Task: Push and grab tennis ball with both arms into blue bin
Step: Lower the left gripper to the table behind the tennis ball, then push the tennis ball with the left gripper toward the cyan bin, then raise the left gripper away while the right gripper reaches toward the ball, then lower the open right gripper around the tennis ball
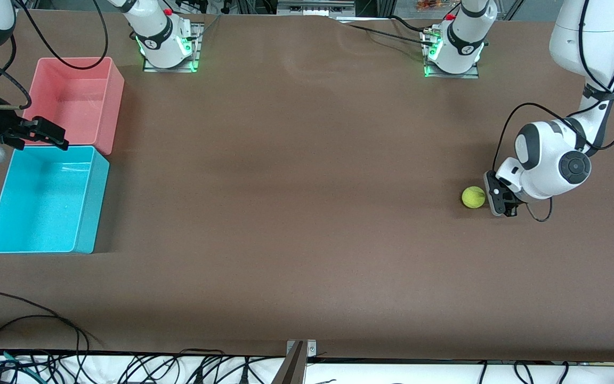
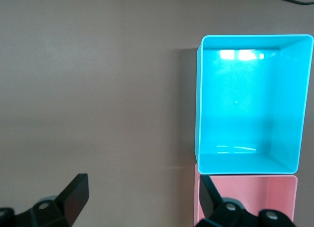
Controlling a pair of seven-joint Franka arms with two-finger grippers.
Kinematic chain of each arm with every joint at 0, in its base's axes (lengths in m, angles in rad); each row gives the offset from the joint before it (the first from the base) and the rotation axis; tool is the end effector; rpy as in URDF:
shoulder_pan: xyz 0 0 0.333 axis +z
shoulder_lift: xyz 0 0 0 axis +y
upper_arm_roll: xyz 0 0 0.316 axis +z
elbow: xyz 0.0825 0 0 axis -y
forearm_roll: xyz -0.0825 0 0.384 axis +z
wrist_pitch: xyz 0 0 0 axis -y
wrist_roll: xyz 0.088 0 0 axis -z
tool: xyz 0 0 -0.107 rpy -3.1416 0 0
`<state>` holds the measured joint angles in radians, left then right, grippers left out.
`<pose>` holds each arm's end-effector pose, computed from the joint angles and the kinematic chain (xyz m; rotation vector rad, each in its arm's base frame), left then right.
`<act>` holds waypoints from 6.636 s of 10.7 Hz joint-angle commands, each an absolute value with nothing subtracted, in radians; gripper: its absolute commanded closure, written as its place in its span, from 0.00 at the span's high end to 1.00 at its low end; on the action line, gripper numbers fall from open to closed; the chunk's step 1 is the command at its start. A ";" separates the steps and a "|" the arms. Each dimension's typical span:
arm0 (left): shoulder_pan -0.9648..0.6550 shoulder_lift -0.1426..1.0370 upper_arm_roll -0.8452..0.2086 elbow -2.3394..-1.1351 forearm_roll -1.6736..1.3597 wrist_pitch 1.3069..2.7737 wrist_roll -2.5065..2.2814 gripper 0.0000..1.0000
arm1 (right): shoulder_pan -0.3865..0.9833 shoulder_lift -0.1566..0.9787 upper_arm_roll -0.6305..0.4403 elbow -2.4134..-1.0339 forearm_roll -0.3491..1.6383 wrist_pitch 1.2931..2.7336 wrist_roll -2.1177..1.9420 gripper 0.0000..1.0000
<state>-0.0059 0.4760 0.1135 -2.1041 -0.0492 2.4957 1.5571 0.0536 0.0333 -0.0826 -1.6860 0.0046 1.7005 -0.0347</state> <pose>0.5681 0.0623 0.1826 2.3488 -2.0177 -0.1119 0.5707 -0.0155 0.5623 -3.1391 -0.0080 0.0292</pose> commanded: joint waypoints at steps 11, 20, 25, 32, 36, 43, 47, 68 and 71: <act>-0.066 0.503 -0.043 -2.056 -0.195 2.526 1.273 0.00 | 0.048 0.028 -0.084 -1.692 0.026 1.706 -0.052 1.00; -0.068 0.416 0.081 -2.074 -0.196 2.525 1.270 0.99 | 0.048 0.028 -0.087 -1.661 0.009 1.704 -0.052 1.00; -0.046 0.245 0.107 -2.179 -0.196 2.525 1.264 1.00 | 0.052 0.028 -0.086 -1.651 0.012 1.706 -0.047 1.00; 0.008 0.040 0.106 -2.227 -0.198 2.479 1.259 1.00 | 0.060 0.061 -0.083 -1.654 0.009 1.744 -0.058 1.00; 0.024 -0.055 0.107 -2.226 -0.196 2.461 1.229 1.00 | 0.071 0.188 -0.069 -1.652 0.104 1.891 -0.052 1.00; 0.057 -0.189 0.178 -2.105 -0.184 2.171 1.061 1.00 | 0.155 0.380 -0.040 -1.612 0.274 2.207 -0.032 1.00; 0.043 -0.189 0.086 -1.890 0.012 1.892 0.709 1.00 | 0.221 0.445 -0.041 -1.611 0.252 2.347 -0.035 1.00; 0.034 -0.147 -0.060 -1.681 0.023 1.516 0.235 1.00 | 0.276 0.876 0.034 -1.552 0.172 3.068 -0.153 1.00; 0.032 -0.146 -0.060 -1.672 0.021 1.516 0.236 1.00 | 0.275 0.914 0.034 -1.551 0.158 3.137 -0.153 1.00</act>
<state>0.0393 -0.1652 -0.0568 -1.7139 -0.0007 1.5419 0.2437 0.2771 0.8721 0.0316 -1.5782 0.1760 3.0831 -0.1446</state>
